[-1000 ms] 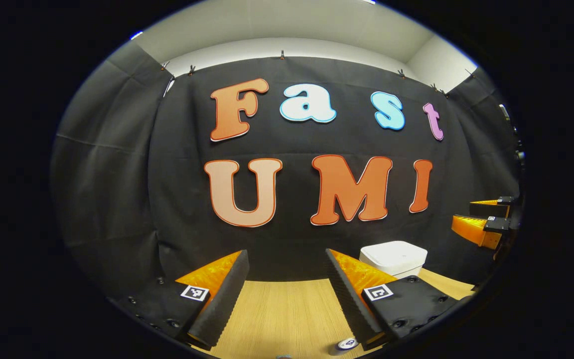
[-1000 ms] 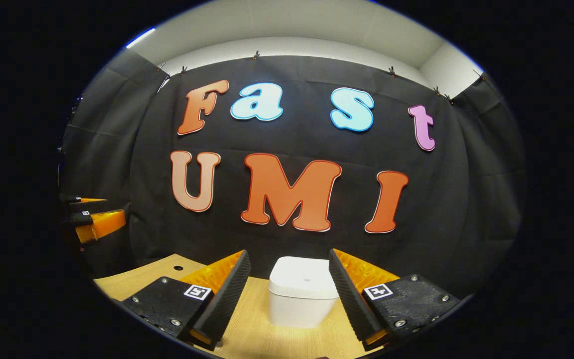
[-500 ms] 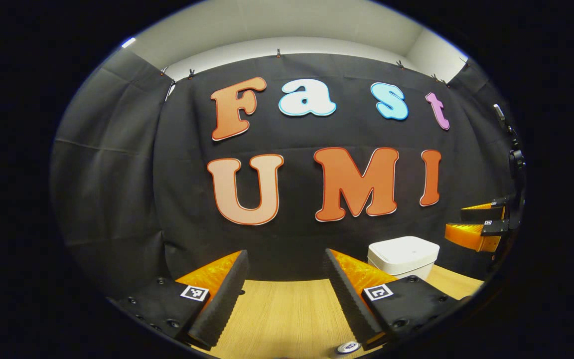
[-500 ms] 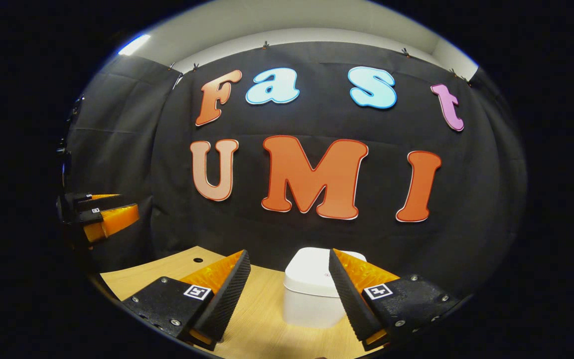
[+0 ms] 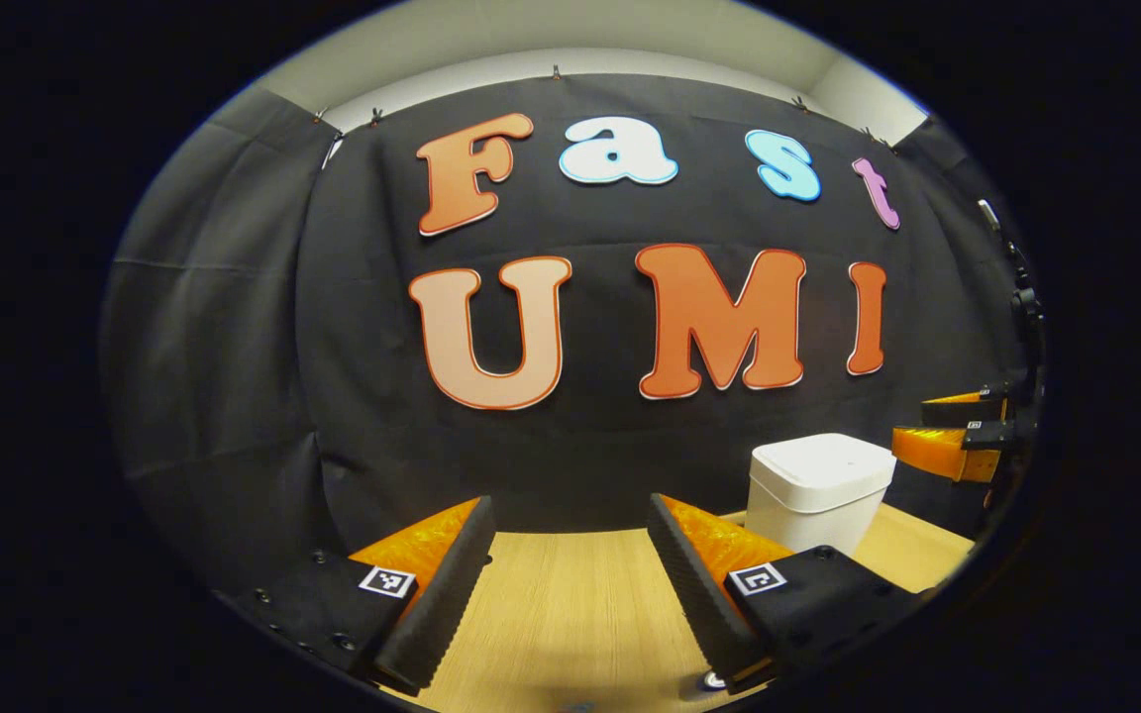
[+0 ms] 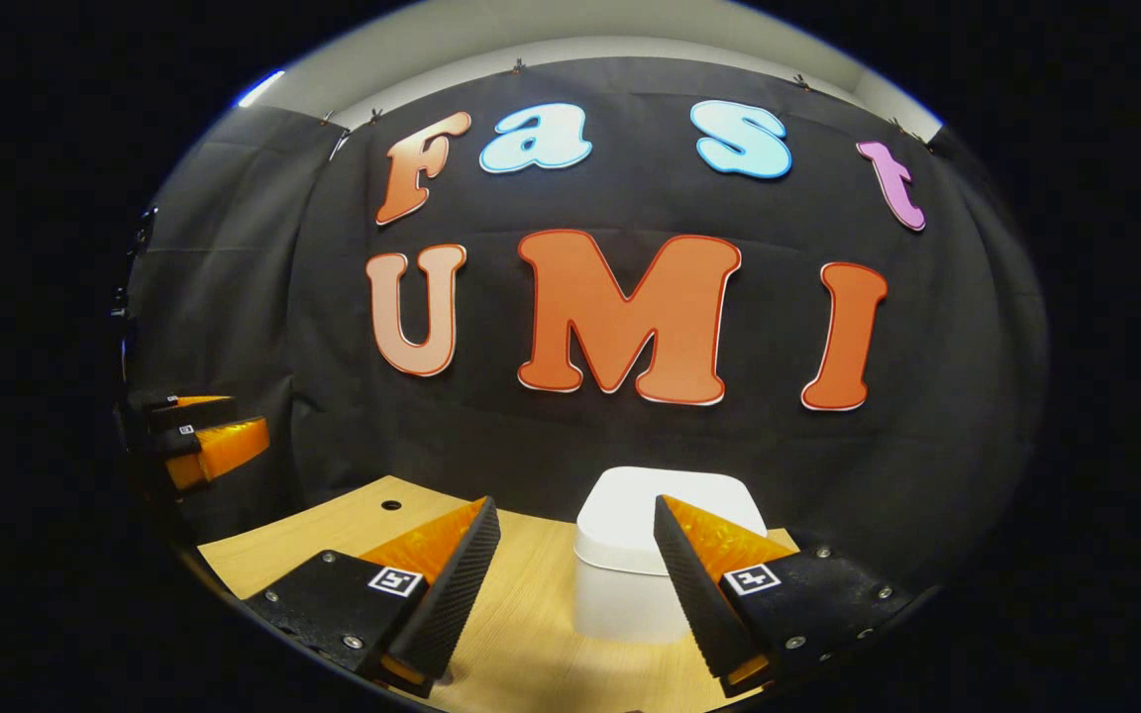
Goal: Press the lid of the desktop garbage bin to open it, pick up the crumpled paper on the desktop and throw it into the bin, then pick up the pop can on the desktop and drop it into the bin, and finally close the garbage bin lid.
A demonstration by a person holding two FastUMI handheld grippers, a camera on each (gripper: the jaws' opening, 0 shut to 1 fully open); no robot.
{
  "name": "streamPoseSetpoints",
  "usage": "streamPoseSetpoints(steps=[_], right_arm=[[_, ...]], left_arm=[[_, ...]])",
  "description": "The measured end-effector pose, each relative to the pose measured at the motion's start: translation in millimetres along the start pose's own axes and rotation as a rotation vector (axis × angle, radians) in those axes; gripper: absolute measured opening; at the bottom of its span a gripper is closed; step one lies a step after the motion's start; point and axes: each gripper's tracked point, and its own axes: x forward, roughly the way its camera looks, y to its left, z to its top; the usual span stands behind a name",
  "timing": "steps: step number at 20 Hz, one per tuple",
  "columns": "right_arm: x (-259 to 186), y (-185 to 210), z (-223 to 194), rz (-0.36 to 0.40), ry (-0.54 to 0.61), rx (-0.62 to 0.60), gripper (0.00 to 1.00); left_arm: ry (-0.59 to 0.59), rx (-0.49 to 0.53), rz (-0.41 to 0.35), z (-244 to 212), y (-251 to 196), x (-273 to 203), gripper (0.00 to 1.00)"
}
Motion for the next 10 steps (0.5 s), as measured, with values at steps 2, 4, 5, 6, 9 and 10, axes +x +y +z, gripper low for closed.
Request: streamPoseSetpoints(steps=[2,4,5,6,9,10], right_arm=[[5,-3,-5,-0.031,0.022,-0.007,0.94],[10,-4,-5,-0.045,0.023,-0.009,0.94],[12,-6,-3,-0.055,0.022,-0.013,0.94],[15,-9,-3,-0.062,0.024,-0.016,0.94],[29,-25,-4,-0.103,0.04,-0.022,0.94],[33,-34,-3,-0.125,0.049,-0.022,0.93]], left_arm=[[0.01,0.0,-0.01,-7,3,5,0.99],[0.031,0.01,-0.011,-17,6,9,0.99],[0.041,0.013,-0.015,-20,7,11,0.99],[0.048,0.013,-0.018,-23,8,11,0.99],[0.075,0.013,-0.015,-35,10,12,0.99],[0.079,0.013,-0.01,-36,12,11,0.99]])
